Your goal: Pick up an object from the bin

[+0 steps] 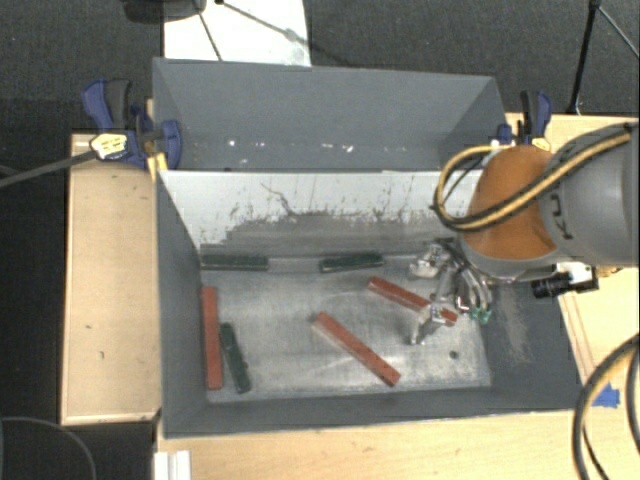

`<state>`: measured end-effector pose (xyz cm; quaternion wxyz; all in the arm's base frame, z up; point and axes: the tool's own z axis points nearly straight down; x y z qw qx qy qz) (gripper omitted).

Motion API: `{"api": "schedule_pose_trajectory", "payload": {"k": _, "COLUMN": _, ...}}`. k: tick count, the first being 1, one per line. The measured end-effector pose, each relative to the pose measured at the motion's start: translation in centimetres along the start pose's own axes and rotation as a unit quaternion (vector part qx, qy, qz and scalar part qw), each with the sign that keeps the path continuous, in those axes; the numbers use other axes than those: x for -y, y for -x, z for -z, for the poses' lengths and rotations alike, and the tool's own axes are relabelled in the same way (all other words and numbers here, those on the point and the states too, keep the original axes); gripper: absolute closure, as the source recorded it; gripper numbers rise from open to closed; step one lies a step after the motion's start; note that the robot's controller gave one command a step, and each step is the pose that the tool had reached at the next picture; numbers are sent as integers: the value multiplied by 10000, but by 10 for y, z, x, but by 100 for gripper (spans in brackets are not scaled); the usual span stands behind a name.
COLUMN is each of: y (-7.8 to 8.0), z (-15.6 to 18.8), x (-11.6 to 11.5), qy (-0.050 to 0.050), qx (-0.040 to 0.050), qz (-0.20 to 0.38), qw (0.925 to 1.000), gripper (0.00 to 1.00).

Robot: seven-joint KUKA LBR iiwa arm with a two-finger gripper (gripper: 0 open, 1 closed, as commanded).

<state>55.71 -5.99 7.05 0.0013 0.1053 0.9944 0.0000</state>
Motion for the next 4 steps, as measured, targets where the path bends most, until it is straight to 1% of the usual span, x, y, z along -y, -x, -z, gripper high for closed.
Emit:
{"api": "schedule_pose_trajectory", "payload": {"k": 1, "y": -8, "z": 4, "x": 9, "qy": 19, "qx": 34, "qz": -385, "qw": 9992, "gripper": 100}}
{"api": "schedule_pose_trajectory", "payload": {"k": 2, "y": -8, "z": 4, "x": 9, "qy": 18, "qx": 34, "qz": -382, "qw": 9993, "gripper": 100}}
{"api": "schedule_pose_trajectory", "payload": {"k": 3, "y": -10, "z": 8, "x": 9, "qy": 12, "qx": 15, "qz": -379, "qw": 9993, "gripper": 100}}
{"api": "schedule_pose_trajectory", "payload": {"k": 4, "y": -11, "z": 23, "x": 10, "qy": 4, "qx": -14, "qz": -371, "qw": 9993, "gripper": 100}}
